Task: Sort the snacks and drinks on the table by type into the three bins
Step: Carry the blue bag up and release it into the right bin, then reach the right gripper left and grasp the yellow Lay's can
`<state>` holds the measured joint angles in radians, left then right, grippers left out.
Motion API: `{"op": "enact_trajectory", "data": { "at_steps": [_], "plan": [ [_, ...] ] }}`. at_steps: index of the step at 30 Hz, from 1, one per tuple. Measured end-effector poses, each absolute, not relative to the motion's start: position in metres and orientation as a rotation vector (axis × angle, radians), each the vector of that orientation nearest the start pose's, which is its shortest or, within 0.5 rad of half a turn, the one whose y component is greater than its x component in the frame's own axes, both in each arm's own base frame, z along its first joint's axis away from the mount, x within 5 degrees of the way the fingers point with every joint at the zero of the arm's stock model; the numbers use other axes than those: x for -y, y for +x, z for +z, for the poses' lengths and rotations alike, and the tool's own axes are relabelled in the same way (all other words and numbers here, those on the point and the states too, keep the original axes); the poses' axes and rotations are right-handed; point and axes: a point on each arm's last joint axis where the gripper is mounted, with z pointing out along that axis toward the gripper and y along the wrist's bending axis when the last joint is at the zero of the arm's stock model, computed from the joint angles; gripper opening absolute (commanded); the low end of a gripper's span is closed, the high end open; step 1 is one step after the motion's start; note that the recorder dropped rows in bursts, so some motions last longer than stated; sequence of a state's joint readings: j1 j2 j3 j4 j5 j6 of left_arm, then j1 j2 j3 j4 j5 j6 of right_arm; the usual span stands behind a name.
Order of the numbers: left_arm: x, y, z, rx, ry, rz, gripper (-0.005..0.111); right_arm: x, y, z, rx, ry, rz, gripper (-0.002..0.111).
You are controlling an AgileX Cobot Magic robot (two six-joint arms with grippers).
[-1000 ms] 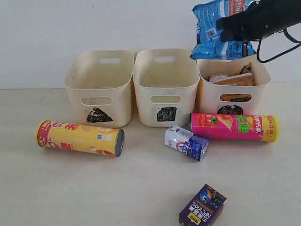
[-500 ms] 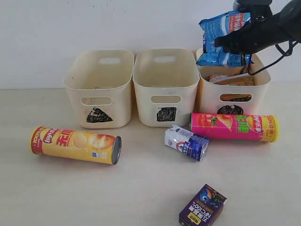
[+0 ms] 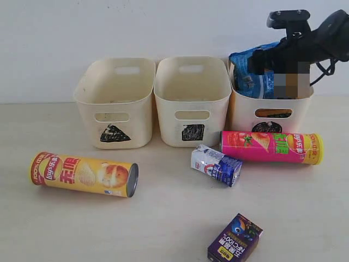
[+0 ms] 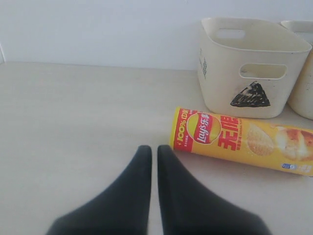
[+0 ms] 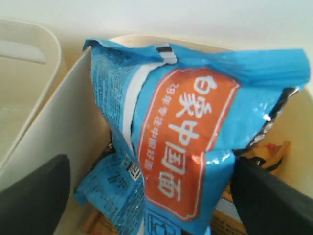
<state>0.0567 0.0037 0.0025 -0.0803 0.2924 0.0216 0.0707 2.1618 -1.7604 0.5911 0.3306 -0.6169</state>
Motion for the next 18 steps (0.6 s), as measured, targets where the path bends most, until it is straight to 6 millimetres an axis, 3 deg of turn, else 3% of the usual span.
{"op": "enact_trajectory", "data": {
  "at_steps": [5,10,14,18],
  "plan": [
    [-0.001,0.055,0.186,-1.779,-0.083,-0.019,0.004,-0.052,0.494,0.272,-2.080,-0.281,0.182,0.072],
    [-0.001,0.055,0.186,-1.779,-0.083,-0.019,0.004,-0.050,0.473,0.310,-2.073,-0.389,0.119,0.051],
    [-0.001,0.055,0.186,-1.779,-0.083,-0.019,0.004,-0.050,0.453,0.329,-2.127,-0.490,0.090,0.029],
    [-0.001,0.055,0.186,-1.779,-0.083,-0.019,0.004,-0.051,0.437,0.335,-2.223,-0.561,0.123,0.007]
  ]
}}
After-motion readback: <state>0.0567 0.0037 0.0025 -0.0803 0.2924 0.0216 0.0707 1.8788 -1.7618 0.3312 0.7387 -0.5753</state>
